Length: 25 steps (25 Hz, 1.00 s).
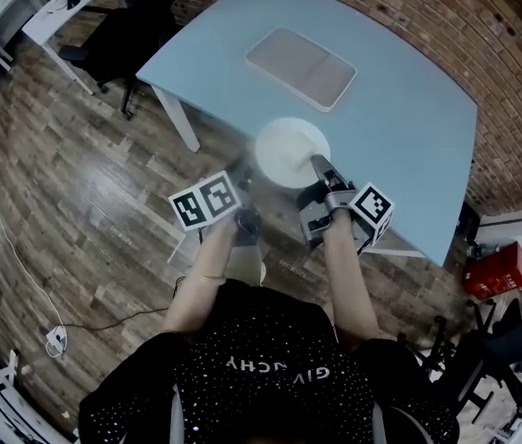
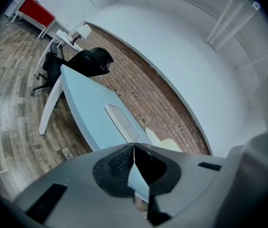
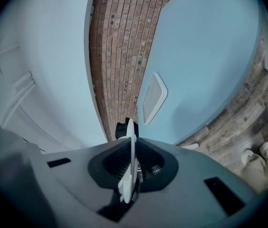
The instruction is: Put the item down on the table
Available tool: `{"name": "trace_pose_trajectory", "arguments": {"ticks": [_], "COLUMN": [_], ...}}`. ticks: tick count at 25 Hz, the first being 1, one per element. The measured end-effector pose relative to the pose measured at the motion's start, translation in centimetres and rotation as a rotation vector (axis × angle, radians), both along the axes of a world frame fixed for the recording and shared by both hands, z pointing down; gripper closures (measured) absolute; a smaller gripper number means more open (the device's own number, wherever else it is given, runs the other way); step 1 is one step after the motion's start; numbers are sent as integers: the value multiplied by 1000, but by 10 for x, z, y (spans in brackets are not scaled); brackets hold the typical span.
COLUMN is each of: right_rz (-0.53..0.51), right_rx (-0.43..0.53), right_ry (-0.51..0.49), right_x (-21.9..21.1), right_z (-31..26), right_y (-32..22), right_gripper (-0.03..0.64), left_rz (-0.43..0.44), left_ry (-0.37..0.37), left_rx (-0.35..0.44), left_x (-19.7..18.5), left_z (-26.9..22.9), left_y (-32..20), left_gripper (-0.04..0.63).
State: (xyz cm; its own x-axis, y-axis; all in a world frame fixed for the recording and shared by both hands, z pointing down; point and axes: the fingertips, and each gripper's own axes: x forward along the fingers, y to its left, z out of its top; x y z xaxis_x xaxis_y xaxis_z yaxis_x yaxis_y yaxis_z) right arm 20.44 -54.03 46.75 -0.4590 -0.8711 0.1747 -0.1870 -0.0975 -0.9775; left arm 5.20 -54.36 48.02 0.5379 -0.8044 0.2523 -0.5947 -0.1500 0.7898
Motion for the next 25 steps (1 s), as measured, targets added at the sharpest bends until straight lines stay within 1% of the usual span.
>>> {"name": "trace_pose_trajectory", "arguments": {"ticks": [6,11,16,22,25], "right_rz": [32,58,81,107,111], "right_rx": [-2,-5,-14,-56,-79], "right_ry": [-2,5,32,52,92], "right_x": [10,14,18,24,25], "right_z": [4,2,2,32,52], "right_y": [-59,-133,-211,-297,-334], "right_gripper": [585,584,585,584,584], "left_rz": [32,52,78,58,76], "left_ry": [-12,-12,-16,-67,-60], "left_rx": [-3,-9,-10,-22,-35], "left_x": [11,14,18,6,4], "left_z": [2,2,-2,17,32], "left_y": [-64,-144,-230,-316,-351], "left_gripper": [580,580,580,580,580]}}
